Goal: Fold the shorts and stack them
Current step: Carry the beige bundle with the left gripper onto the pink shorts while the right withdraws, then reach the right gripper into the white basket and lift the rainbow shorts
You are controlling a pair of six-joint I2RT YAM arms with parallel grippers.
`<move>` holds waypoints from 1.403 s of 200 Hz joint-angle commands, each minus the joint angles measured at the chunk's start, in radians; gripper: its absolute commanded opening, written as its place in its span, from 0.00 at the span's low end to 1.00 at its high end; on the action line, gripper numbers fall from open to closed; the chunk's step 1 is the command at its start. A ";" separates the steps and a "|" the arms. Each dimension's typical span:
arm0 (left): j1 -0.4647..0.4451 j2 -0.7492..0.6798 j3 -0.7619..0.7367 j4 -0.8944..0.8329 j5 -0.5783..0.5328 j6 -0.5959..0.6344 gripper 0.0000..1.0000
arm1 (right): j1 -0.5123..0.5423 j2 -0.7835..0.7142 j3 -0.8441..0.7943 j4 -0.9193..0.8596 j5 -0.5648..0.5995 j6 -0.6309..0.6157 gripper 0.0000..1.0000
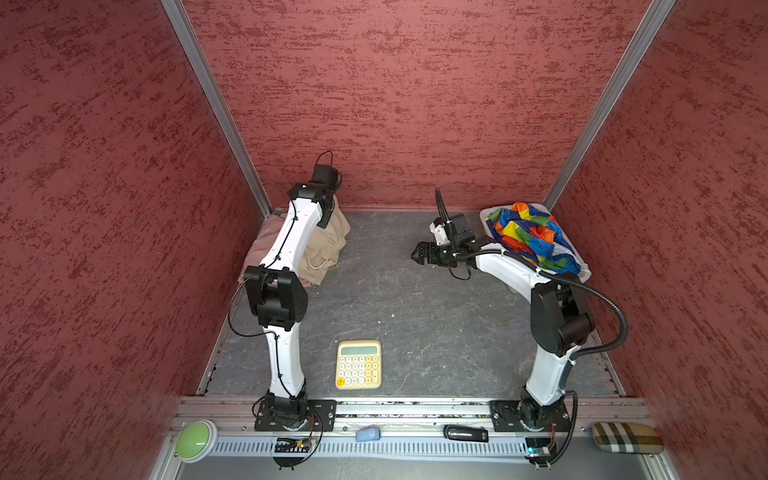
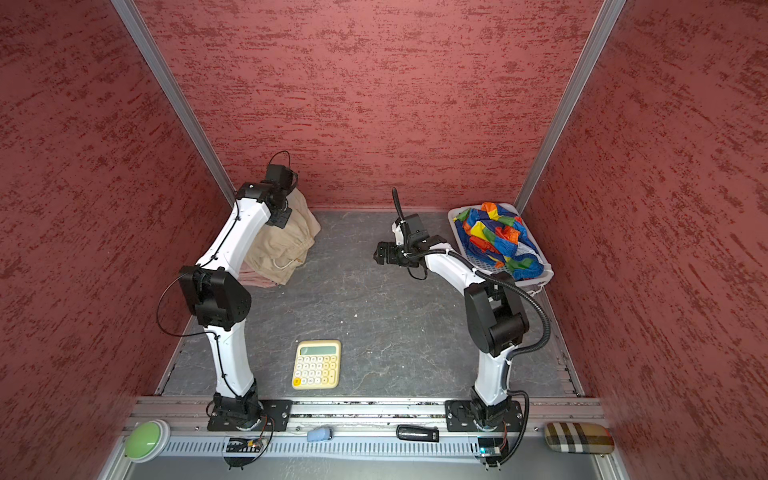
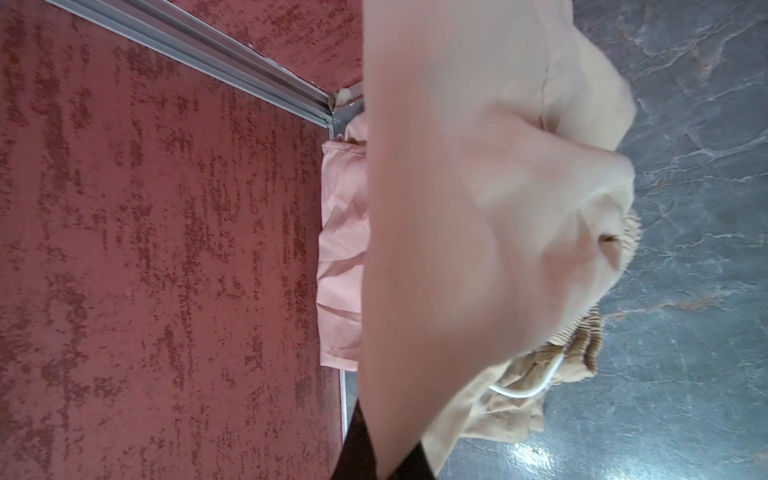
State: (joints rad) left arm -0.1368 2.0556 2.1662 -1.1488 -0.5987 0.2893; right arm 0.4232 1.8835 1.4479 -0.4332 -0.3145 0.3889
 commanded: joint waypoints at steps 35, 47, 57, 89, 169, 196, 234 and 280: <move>0.088 -0.018 0.053 0.015 0.050 0.008 0.00 | 0.006 0.050 0.098 -0.020 -0.025 -0.014 0.99; 0.102 -0.018 0.054 0.021 0.056 0.019 0.00 | 0.006 0.058 0.111 -0.029 -0.026 -0.017 0.99; 0.115 -0.018 0.048 0.033 0.068 0.031 0.00 | 0.006 0.069 0.126 -0.041 -0.028 -0.020 0.99; 0.171 -0.030 -0.068 0.198 0.090 0.135 0.00 | 0.006 0.106 0.184 -0.086 -0.049 -0.026 0.99; 0.325 0.169 0.063 0.190 0.064 0.009 0.99 | -0.132 -0.003 0.248 -0.191 -0.055 0.020 0.99; 0.303 0.040 0.081 0.202 0.202 -0.113 0.99 | -0.291 -0.129 0.204 -0.223 0.119 0.062 0.99; 0.092 -0.191 -0.117 0.455 0.407 -0.098 0.99 | -0.566 -0.241 0.053 -0.173 0.210 0.113 0.99; -0.226 -0.233 -0.364 0.719 0.642 -0.238 0.99 | -0.699 -0.133 0.032 -0.148 0.293 0.100 0.99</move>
State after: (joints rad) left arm -0.2699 1.7512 1.8988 -0.5587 -0.1352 0.1539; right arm -0.2546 1.6913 1.5166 -0.6003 -0.0994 0.4873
